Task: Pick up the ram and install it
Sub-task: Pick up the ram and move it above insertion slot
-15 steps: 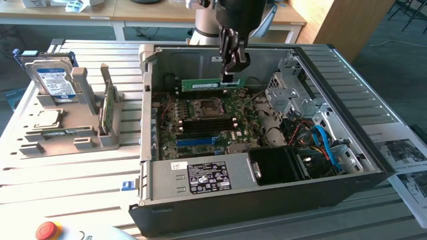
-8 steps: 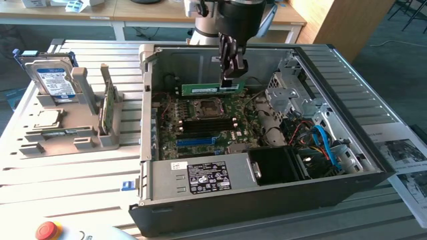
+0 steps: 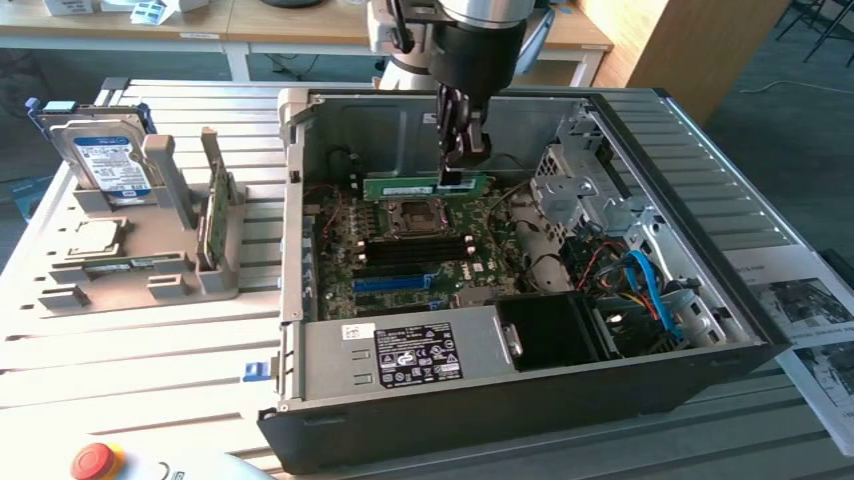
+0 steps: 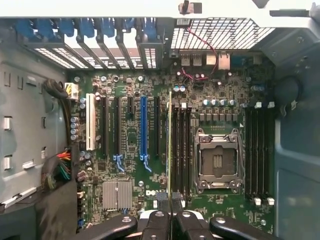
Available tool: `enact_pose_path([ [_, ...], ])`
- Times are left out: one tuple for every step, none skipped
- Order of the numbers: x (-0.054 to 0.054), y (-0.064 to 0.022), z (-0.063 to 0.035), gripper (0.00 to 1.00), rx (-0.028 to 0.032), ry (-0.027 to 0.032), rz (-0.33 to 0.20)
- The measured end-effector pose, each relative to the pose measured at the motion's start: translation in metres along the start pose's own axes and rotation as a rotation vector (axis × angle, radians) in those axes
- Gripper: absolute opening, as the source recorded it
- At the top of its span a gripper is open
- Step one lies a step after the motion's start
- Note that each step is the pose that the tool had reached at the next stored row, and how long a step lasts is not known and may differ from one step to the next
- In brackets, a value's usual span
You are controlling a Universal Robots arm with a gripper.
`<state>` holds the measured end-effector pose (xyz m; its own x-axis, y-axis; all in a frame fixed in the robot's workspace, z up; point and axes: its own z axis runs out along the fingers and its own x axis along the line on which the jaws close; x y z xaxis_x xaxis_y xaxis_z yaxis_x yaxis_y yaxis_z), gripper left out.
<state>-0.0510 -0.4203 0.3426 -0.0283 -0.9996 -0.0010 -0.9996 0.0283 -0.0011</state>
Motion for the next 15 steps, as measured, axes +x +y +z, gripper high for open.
enact_pose_path([
  [0.000, 0.0000, 0.0018, 0.12, 0.0000, 0.0000, 0.002],
  [0.000, 0.0000, 0.0036, 0.12, 0.0000, 0.0001, 0.004],
  [0.000, 0.0000, 0.0054, 0.12, 0.0000, 0.0001, 0.006],
  [0.000, 0.0000, 0.0072, 0.12, 0.0000, 0.0001, 0.009],
  [0.000, 0.0000, 0.0090, 0.12, 0.0000, 0.0001, 0.011],
  [0.000, 0.0000, 0.0109, 0.12, 0.0000, 0.0001, 0.013],
  [0.000, 0.0000, 0.0127, 0.12, 0.0000, 0.0002, 0.016],
  [0.000, 0.0000, 0.0145, 0.12, 0.0000, 0.0001, 0.018],
  [0.001, 0.0000, 0.0163, 0.12, 0.0000, 0.0001, 0.020],
  [0.001, 0.0000, 0.0181, 0.12, 0.0000, 0.0001, 0.022],
  [0.001, 0.0000, 0.0199, 0.12, 0.0000, 0.0001, 0.024],
  [0.001, 0.0000, 0.0217, 0.12, 0.0000, 0.0002, 0.026],
  [0.001, 0.0000, 0.0236, 0.12, 0.0001, 0.0000, 0.028],
  [0.001, 0.0000, 0.0253, 0.12, 0.0000, 0.0001, 0.030],
  [0.001, 0.0000, 0.0272, 0.12, 0.0000, 0.0001, 0.031],
])
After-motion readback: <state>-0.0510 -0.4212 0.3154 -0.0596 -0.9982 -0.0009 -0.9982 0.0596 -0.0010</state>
